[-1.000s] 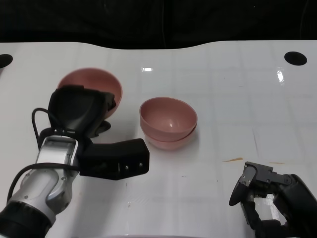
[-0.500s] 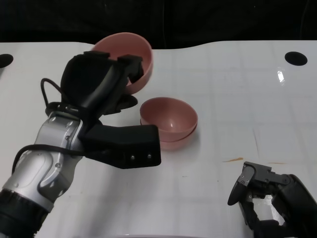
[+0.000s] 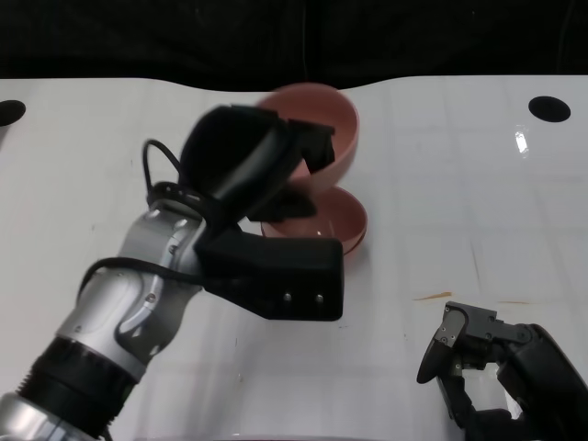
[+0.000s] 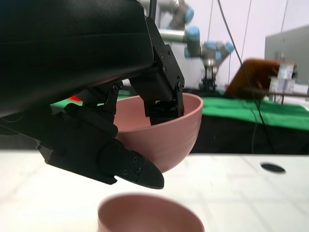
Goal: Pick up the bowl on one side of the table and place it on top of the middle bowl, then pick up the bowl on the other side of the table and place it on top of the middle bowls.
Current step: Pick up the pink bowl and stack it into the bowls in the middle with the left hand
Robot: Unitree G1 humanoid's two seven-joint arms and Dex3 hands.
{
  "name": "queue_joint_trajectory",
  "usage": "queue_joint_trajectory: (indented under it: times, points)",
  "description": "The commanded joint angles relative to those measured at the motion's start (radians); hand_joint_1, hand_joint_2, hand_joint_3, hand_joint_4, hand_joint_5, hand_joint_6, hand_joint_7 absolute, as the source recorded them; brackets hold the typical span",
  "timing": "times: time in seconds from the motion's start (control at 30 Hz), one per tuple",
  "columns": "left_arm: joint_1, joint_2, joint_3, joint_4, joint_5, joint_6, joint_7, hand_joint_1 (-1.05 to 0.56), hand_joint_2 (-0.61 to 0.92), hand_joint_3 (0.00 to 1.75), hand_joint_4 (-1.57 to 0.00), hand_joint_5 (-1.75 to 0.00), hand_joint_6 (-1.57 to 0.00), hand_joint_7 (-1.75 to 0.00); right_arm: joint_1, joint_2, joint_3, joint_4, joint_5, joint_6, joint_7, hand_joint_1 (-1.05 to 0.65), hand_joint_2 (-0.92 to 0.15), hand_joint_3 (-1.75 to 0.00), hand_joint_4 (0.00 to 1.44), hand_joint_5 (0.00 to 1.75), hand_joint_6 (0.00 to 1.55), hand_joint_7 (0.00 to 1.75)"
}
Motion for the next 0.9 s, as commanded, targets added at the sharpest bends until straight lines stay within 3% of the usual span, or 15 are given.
queue_joint_trajectory:
  times: [0.03,0.1,0.2,0.33,0.4,0.43,0.57,0.6,0.63,0.67,0.7,0.83,0.9]
  points:
    - [-0.022,-0.008,-0.018,0.054,-0.002,-0.014,-0.013,-0.31,0.83,0.35,-0.89,-1.75,-0.77,-1.44,0.006,-0.007,-0.003,-0.016,0.013,0.02,0.01,-0.22,-0.38,-1.38,0.91,1.75,0.76,1.56]
    - [-0.027,-0.013,-0.029,0.077,0.005,-0.011,-0.016,-0.32,0.7,0.57,-0.9,-1.75,-0.7,-1.67,0.007,-0.005,-0.004,-0.019,0.016,0.025,0.013,-0.22,-0.38,-1.38,0.91,1.75,0.76,1.56]
    - [-0.031,-0.016,-0.038,0.101,0.008,-0.003,-0.035,-0.32,0.64,0.65,-0.89,-1.75,-0.69,-1.71,0.007,-0.002,-0.005,-0.02,0.016,0.024,0.014,-0.22,-0.38,-1.39,0.91,1.75,0.76,1.57]
    - [-0.031,-0.017,-0.052,0.137,0.01,0.007,-0.061,-0.38,0.81,0.3,-0.89,-1.75,-0.77,-1.27,0.009,0.001,-0.004,-0.025,0.014,0.028,0.014,-0.21,-0.38,-1.39,0.91,1.75,0.76,1.57]
    - [-0.033,-0.016,-0.055,0.145,0.014,0.011,-0.066,-0.41,0.89,0.15,-0.86,-1.75,-0.84,-0.85,0.011,0.001,-0.004,-0.03,0.018,0.035,0.016,-0.21,-0.38,-1.39,0.91,1.75,0.76,1.57]
    - [-0.034,-0.018,-0.058,0.158,0.016,0.013,-0.065,-0.42,0.91,0.13,-0.85,-1.75,-0.86,-0.78,0.011,0.001,-0.004,-0.032,0.014,0.038,0.014,-0.2,-0.38,-1.39,0.91,1.75,0.76,1.57]
    - [-0.045,-0.008,-0.084,0.201,0.035,0.002,-0.065,-0.38,0.92,0.21,-0.73,-1.47,-0.9,-0.47,0.009,0.0,-0.005,-0.031,0.004,0.037,0.012,-0.2,-0.38,-1.39,0.91,1.75,0.76,1.58]
    - [-0.047,-0.004,-0.092,0.208,0.043,-0.001,-0.067,-0.42,0.92,0.23,-0.57,-1.11,-0.76,-0.33,0.009,-0.001,-0.005,-0.031,0.003,0.035,0.012,-0.2,-0.38,-1.39,0.91,1.75,0.76,1.58]
    - [-0.049,-0.001,-0.097,0.212,0.048,-0.003,-0.067,-0.45,0.92,0.24,-0.54,-0.77,-0.69,-0.19,0.008,-0.001,-0.005,-0.03,0.002,0.034,0.012,-0.2,-0.38,-1.39,0.91,1.75,0.76,1.58]
    - [-0.053,0.004,-0.109,0.216,0.064,-0.002,-0.065,-0.46,0.92,0.25,-0.53,-0.64,-0.67,-0.14,0.008,-0.002,-0.005,-0.03,0.006,0.034,0.015,-0.2,-0.39,-1.39,0.91,1.75,0.76,1.58]
    - [-0.055,0.008,-0.117,0.217,0.076,-0.002,-0.062,-0.53,0.92,0.28,-0.41,-0.52,-0.56,-0.08,0.008,-0.003,-0.005,-0.029,0.009,0.033,0.018,-0.2,-0.39,-1.39,0.91,1.75,0.76,1.58]
    - [-0.057,0.017,-0.135,0.212,0.107,0.001,-0.05,-0.64,0.92,0.34,-0.18,-0.35,-0.36,0.0,0.01,-0.003,-0.006,-0.029,0.007,0.032,0.018,-0.2,-0.39,-1.39,0.91,1.75,0.76,1.58]
    - [-0.054,0.021,-0.137,0.202,0.119,-0.001,-0.038,-0.67,0.92,0.37,-0.08,-0.4,-0.32,0.0,0.01,-0.002,-0.006,-0.03,0.009,0.036,0.018,-0.2,-0.39,-1.39,0.91,1.75,0.76,1.58]
